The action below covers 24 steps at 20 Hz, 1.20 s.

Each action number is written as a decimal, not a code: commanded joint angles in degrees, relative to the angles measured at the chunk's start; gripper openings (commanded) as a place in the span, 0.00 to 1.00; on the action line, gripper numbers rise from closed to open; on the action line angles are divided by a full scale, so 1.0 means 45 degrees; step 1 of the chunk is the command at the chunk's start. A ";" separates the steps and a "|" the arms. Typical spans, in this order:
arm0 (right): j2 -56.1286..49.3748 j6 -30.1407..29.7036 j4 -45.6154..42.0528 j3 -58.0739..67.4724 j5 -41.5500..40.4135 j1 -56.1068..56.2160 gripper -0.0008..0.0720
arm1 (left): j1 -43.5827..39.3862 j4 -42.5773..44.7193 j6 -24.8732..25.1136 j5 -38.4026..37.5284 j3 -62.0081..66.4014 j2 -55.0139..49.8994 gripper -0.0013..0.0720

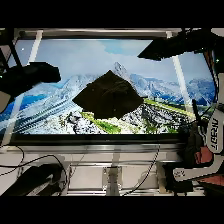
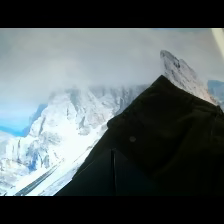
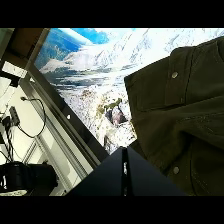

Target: Fold the clothes and pants, and hang the long-sleeved shirts on hangers.

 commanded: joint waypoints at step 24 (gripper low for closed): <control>0.0044 -0.0534 0.2754 -0.4964 -0.0738 -0.2778 0.05 | 0.5999 -0.6552 0.3920 0.0797 -0.5576 -0.1379 0.03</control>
